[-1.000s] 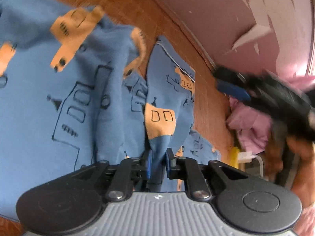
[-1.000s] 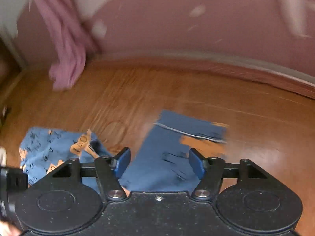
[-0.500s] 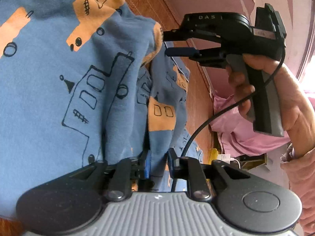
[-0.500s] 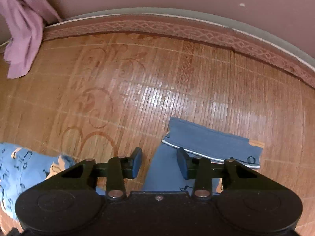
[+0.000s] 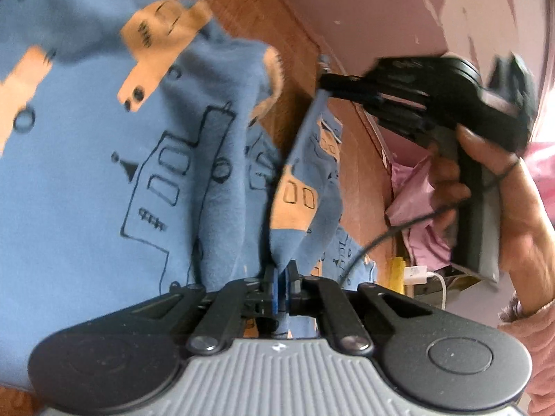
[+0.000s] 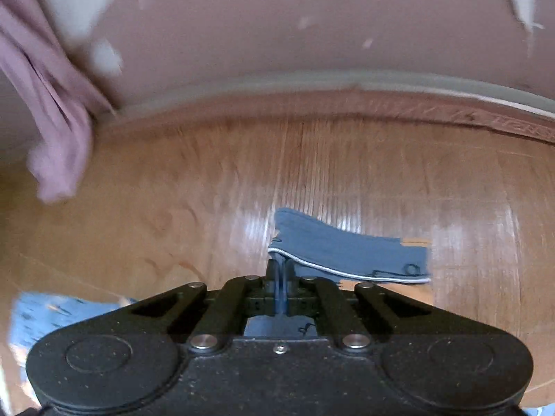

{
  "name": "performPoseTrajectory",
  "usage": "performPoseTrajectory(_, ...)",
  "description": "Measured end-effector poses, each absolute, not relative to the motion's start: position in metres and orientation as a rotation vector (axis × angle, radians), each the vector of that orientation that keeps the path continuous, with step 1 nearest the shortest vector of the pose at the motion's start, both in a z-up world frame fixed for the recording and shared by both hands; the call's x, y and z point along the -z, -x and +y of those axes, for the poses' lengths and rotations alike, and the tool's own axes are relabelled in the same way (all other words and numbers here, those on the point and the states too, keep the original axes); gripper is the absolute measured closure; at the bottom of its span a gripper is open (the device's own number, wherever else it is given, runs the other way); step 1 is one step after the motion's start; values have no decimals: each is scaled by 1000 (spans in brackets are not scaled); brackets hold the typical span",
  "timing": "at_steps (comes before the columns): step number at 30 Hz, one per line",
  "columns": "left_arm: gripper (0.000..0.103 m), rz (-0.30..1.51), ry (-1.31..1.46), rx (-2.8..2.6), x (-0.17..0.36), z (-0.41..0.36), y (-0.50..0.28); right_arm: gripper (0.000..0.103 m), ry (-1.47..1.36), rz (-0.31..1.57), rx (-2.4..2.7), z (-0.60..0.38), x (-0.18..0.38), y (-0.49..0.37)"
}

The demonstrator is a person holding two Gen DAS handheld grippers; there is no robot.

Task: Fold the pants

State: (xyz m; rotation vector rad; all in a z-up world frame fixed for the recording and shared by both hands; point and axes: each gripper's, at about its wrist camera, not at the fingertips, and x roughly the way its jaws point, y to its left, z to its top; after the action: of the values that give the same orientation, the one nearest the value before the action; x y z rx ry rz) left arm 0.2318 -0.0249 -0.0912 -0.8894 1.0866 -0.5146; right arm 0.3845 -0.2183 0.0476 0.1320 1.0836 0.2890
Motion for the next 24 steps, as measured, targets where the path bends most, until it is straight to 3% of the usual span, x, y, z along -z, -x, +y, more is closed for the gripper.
performPoseTrajectory(7,100,961,616,511,50,-48,-221,103,-240,791,-408,-306,-108,-309)
performPoseTrajectory(13,100,826,286,541,6,-94,-198,103,-223,568,-366,-365,-127,-214)
performPoseTrajectory(24,100,737,-256,598,10,-163,-140,103,-481,533,-60,-424,-26,-86)
